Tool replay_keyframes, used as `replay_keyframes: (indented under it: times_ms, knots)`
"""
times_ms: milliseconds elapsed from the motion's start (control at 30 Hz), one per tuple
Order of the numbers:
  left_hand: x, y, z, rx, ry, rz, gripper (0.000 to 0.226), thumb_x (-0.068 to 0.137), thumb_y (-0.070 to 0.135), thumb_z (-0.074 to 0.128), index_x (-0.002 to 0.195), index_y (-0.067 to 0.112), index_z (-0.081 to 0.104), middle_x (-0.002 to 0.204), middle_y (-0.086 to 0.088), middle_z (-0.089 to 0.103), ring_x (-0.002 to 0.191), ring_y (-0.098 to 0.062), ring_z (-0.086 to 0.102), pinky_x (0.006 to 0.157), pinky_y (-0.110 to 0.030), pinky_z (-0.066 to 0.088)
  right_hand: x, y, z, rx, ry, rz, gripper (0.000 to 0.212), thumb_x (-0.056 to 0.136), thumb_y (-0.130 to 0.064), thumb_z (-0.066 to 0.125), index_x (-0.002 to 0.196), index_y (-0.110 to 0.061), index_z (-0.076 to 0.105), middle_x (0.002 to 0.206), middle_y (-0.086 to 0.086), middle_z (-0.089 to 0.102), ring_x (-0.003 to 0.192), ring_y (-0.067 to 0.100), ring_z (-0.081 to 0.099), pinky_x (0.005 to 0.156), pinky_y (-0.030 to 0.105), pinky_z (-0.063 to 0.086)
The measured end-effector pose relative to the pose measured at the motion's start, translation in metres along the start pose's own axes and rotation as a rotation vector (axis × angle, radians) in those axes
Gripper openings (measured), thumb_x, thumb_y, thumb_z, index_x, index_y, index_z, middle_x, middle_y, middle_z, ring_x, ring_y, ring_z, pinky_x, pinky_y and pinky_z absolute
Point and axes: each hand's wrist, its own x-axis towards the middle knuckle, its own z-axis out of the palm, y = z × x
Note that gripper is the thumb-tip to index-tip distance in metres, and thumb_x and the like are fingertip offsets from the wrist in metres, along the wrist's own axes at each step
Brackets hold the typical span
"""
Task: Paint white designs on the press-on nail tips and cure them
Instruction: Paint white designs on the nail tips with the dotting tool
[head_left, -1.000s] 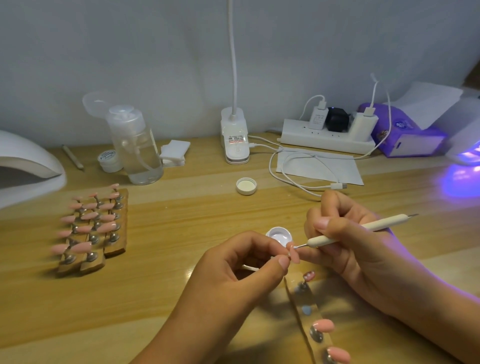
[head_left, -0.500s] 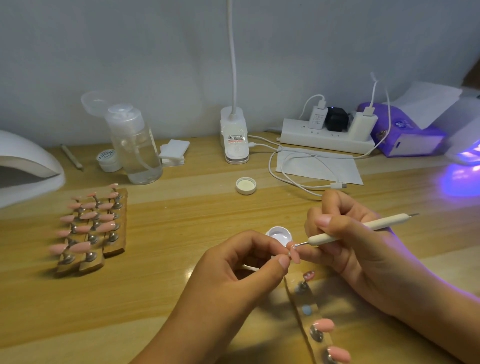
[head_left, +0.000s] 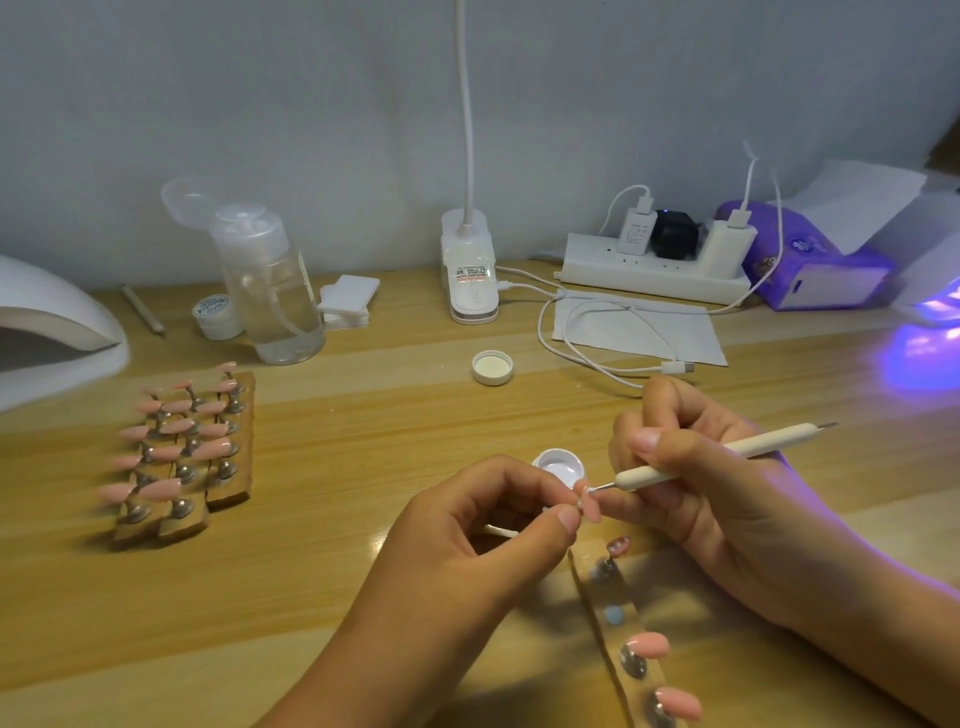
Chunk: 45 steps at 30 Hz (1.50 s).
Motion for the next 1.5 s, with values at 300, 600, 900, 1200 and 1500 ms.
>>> replay_keyframes:
  times_ms: [300,600,900,1200,1500]
  knots:
    - [0.0,0.001,0.0,0.005,0.002,0.005,0.025,0.068,0.042,0.068,0.082,0.021,0.072,0.082,0.006,0.073,0.073,-0.002,0.061,0.065,-0.016,0.048,0.0,0.0,-0.001,0.0,0.003,-0.005,0.021,0.066,-0.016,0.069,0.059,-0.017,0.05,0.061,0.002,0.043,0.054,0.008,0.048,0.059,0.027,0.057]
    - [0.0,0.0,0.0,0.001,-0.003,0.002,0.025,0.067,0.043,0.067,0.08,0.022,0.072,0.078,0.007,0.071,0.072,-0.004,0.06,0.065,-0.016,0.047,-0.001,-0.001,0.001,0.0,0.021,0.005,0.021,0.065,-0.012,0.069,0.057,-0.018,0.051,0.059,0.001,0.045,0.051,0.008,0.05,0.058,0.026,0.057]
    - [0.0,-0.001,0.0,-0.005,-0.006,0.006,0.024,0.066,0.043,0.067,0.078,0.023,0.072,0.08,0.007,0.072,0.071,-0.004,0.059,0.065,-0.017,0.047,0.0,-0.001,0.002,0.0,0.021,0.008,0.021,0.064,-0.015,0.069,0.057,-0.018,0.05,0.059,0.002,0.043,0.051,0.008,0.047,0.058,0.026,0.057]
    - [0.001,-0.002,0.001,0.014,0.008,-0.002,0.026,0.065,0.045,0.067,0.079,0.023,0.072,0.075,0.006,0.069,0.069,-0.006,0.057,0.064,-0.017,0.046,0.001,0.001,-0.003,0.033,-0.018,-0.002,0.021,0.07,-0.018,0.067,0.059,-0.018,0.049,0.056,0.0,0.042,0.048,0.007,0.048,0.06,0.03,0.058]
    - [0.001,0.001,0.0,-0.113,0.05,-0.006,0.019,0.064,0.041,0.067,0.075,0.026,0.072,0.069,0.011,0.067,0.063,-0.001,0.058,0.059,-0.013,0.046,0.011,0.001,-0.015,-0.126,0.006,-0.176,0.038,0.069,-0.054,0.079,0.077,-0.02,0.065,0.068,-0.005,0.055,0.065,0.008,0.055,0.085,0.028,0.053]
